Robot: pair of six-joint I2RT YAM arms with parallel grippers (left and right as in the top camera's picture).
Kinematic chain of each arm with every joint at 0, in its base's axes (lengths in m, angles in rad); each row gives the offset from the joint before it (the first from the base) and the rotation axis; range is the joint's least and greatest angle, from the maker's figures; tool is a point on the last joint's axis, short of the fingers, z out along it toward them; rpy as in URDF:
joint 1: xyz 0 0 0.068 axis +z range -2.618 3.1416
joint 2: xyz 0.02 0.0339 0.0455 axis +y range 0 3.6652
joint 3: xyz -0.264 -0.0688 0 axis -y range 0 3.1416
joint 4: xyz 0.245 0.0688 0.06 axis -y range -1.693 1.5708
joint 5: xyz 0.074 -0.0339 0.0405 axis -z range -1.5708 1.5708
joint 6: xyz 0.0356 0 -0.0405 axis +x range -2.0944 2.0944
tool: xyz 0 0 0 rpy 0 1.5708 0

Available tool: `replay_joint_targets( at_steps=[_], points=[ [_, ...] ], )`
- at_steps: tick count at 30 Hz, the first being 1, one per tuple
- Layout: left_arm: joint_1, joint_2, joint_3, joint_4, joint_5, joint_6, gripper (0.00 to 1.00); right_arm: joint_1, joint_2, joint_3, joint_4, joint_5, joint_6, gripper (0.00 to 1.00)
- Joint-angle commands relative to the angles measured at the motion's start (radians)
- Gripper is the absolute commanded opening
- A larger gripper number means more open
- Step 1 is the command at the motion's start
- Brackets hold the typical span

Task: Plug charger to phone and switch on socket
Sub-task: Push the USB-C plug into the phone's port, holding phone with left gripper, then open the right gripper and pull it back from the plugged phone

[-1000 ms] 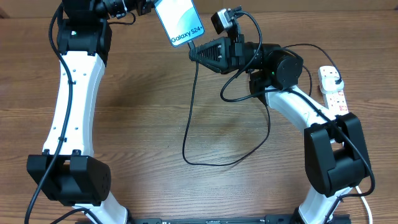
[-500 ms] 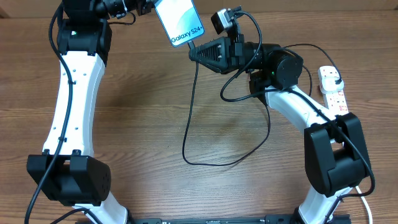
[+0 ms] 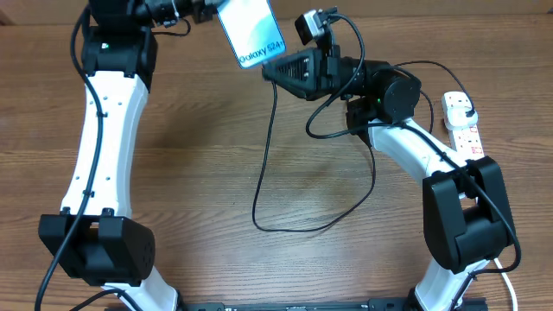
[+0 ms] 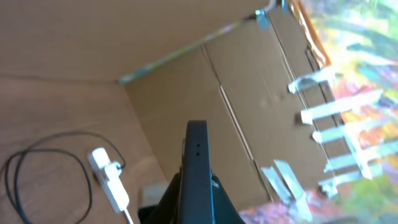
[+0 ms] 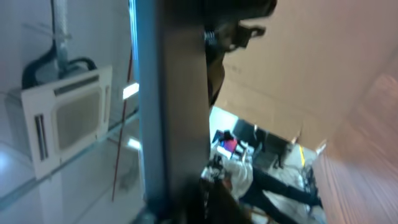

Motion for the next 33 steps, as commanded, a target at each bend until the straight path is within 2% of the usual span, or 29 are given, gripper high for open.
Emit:
replay_joint_targets(
  at_steps=[1, 7, 15, 23, 28, 33],
  points=[
    [-0.029, -0.008, 0.013, 0.001, 0.097, 0.022, 0.05, -0.012, -0.022, 0.016, -0.004, 0.096, 0.096, 0.31],
    [-0.029, -0.008, 0.013, 0.001, 0.086, 0.023, 0.04, -0.012, -0.022, 0.016, -0.003, 0.084, 0.094, 0.51],
    [-0.020, -0.008, 0.013, 0.000, 0.082, 0.023, 0.04, -0.032, -0.022, 0.016, 0.000, 0.069, 0.094, 0.71],
    [-0.018, -0.008, 0.013, -0.006, 0.082, 0.023, 0.04, -0.125, -0.022, 0.016, -0.002, -0.010, 0.069, 0.72],
    [-0.018, -0.008, 0.013, -0.006, 0.082, 0.023, 0.04, -0.195, -0.021, 0.014, -0.031, -0.084, 0.035, 0.69],
    [-0.018, -0.008, 0.013, -0.006, 0.081, 0.023, 0.04, -0.228, -0.021, 0.012, -0.228, -0.240, -0.127, 0.67]
  ],
)
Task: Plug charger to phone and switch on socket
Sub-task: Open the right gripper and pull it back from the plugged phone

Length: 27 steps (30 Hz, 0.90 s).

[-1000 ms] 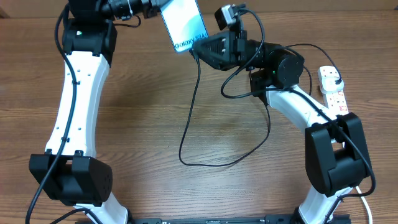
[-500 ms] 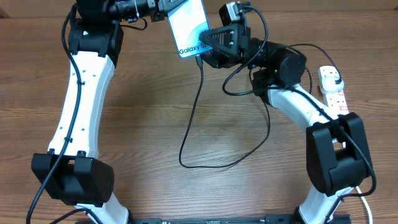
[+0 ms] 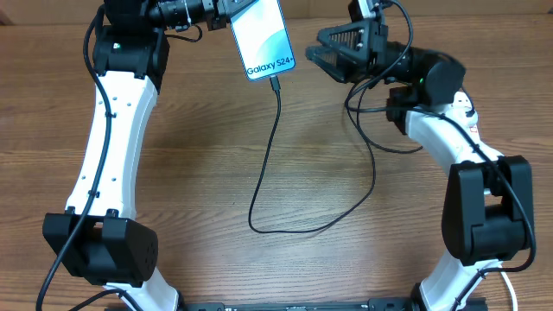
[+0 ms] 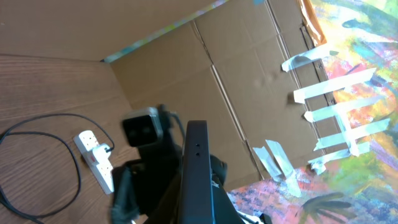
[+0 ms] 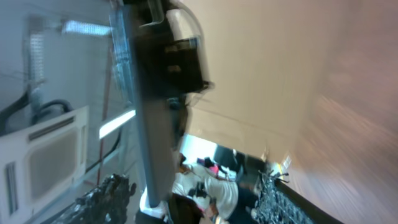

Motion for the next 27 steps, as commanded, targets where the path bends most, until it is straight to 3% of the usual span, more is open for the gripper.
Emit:
replay_joint_targets(
  at_steps=[1, 5, 6, 12, 20, 27],
  points=[
    [0.006, -0.008, 0.013, 0.008, 0.015, 0.019, 0.04, -0.007, -0.021, 0.011, -0.120, -0.148, -0.145, 0.67],
    [0.006, -0.008, 0.012, -0.037, -0.027, 0.020, 0.04, -0.007, -0.021, -0.011, -0.430, -0.171, -0.379, 0.67],
    [0.006, -0.008, 0.010, -0.073, -0.042, 0.042, 0.05, -0.007, -0.021, -0.019, -0.575, -0.164, -0.501, 0.67],
    [0.006, -0.008, 0.010, -0.200, -0.070, 0.148, 0.04, -0.007, -0.021, -0.022, -1.031, -0.112, -0.840, 0.67],
    [0.006, -0.008, 0.010, -0.354, -0.112, 0.298, 0.04, -0.007, -0.021, -0.022, -1.423, 0.031, -1.149, 0.71],
    [0.004, -0.008, 0.009, -0.568, -0.212, 0.454, 0.04, -0.007, -0.021, -0.022, -1.763, 0.306, -1.363, 0.72]
  ],
)
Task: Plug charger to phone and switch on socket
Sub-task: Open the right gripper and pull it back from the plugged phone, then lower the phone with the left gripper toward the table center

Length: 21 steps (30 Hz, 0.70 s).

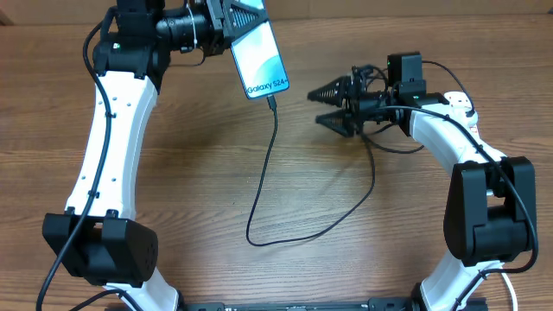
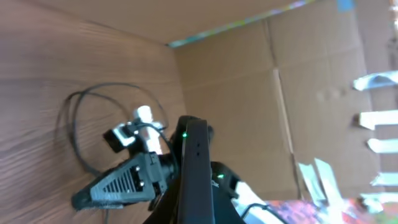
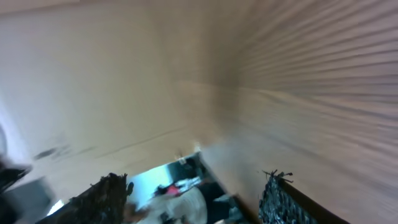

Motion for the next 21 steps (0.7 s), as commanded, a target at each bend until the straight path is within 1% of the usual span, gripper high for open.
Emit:
replay_joint_targets(
  at_steps=[1, 4, 9, 15, 18, 21],
  points=[
    [0.004, -0.007, 0.008, -0.078, -0.061, 0.139, 0.04, 0.002, -0.014, 0.002, -0.098, 0.203, -0.177, 0.71],
    [0.003, -0.007, 0.008, -0.175, -0.102, 0.193, 0.04, 0.002, -0.014, 0.002, -0.158, 0.287, -0.212, 0.72],
    [0.000, -0.005, 0.000, -0.304, -0.190, 0.259, 0.04, 0.002, -0.014, 0.002, -0.207, 0.402, -0.216, 0.72],
    [-0.029, 0.026, -0.005, -0.381, -0.259, 0.311, 0.04, 0.002, -0.014, 0.003, -0.262, 0.544, -0.245, 0.72],
    [-0.056, 0.070, -0.005, -0.401, -0.296, 0.313, 0.04, 0.002, -0.014, 0.003, -0.287, 0.564, -0.309, 0.72],
    [-0.088, 0.142, -0.005, -0.401, -0.294, 0.313, 0.04, 0.002, -0.014, 0.003, -0.309, 0.565, -0.366, 0.72]
  ],
)
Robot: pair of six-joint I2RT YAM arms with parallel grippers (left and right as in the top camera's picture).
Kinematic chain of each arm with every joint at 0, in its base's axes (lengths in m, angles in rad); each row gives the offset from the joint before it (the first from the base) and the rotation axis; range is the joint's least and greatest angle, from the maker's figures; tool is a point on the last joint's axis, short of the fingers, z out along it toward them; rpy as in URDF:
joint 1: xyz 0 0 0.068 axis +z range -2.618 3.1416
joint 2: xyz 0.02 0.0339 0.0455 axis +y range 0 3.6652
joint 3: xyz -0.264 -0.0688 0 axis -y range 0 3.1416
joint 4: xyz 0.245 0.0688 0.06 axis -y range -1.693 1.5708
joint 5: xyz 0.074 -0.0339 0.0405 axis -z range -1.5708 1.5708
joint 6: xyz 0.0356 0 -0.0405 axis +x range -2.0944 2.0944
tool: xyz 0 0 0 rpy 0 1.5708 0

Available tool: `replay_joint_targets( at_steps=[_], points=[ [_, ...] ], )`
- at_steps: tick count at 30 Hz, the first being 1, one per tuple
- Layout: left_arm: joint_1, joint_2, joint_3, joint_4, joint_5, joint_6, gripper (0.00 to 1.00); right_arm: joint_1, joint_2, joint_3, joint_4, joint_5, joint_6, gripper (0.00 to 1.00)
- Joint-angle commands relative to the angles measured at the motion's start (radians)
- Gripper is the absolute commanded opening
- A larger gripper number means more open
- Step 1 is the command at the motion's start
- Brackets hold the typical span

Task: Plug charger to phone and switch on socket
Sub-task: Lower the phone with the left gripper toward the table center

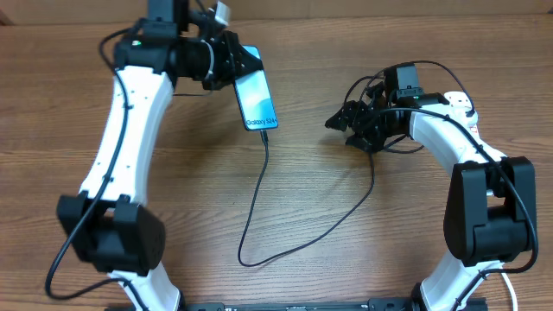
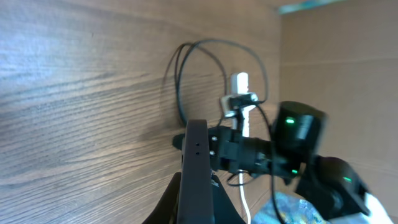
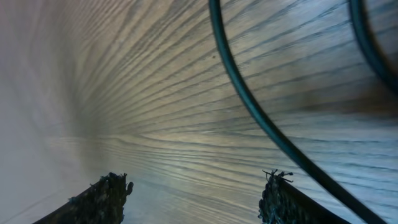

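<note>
A phone [image 1: 257, 100] with a lit screen reading Galaxy S24+ is held edge-on in my left gripper [image 1: 243, 62], which is shut on its upper end above the table's far-left part. The black charger cable [image 1: 256, 192] is plugged into the phone's lower end. It loops down across the table and back up to the right. In the left wrist view the phone's dark edge [image 2: 197, 158] rises from between the fingers, with the white socket strip [image 2: 241, 99] beyond. My right gripper [image 1: 343, 128] is open and low over the table; the cable [image 3: 249, 106] passes just ahead of it.
Coils of black cable [image 1: 370, 86] lie around my right wrist. In the overhead view my right arm [image 1: 449, 130] covers most of the socket strip. A cardboard wall [image 2: 336, 74] runs along the far side of the wooden table [image 1: 173, 225].
My left gripper has brought the phone lower and nearer the table's middle, still plugged in. My right gripper, still open, has tipped down close to the table beside the cable.
First my left gripper held the phone high at the far edge, with my right gripper at its lower end. Then the cable hung from the phone and the right gripper stood open off to the right. After that the right gripper was lower, and now the phone is lower too.
</note>
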Motion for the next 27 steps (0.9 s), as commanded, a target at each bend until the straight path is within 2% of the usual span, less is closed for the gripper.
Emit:
replay_joint_targets(
  at_steps=[1, 12, 27],
  points=[
    [-0.038, 0.084, -0.003, -0.002, -0.011, 0.023, 0.04, 0.002, -0.014, 0.003, -0.014, 0.037, -0.089, 0.72],
    [-0.089, 0.256, -0.003, 0.018, 0.021, 0.023, 0.04, 0.002, -0.014, 0.003, -0.042, 0.047, -0.158, 0.71],
    [-0.175, 0.304, -0.004, 0.016, -0.113, 0.022, 0.04, 0.002, -0.014, 0.003, -0.056, 0.106, -0.158, 0.72]
  ],
)
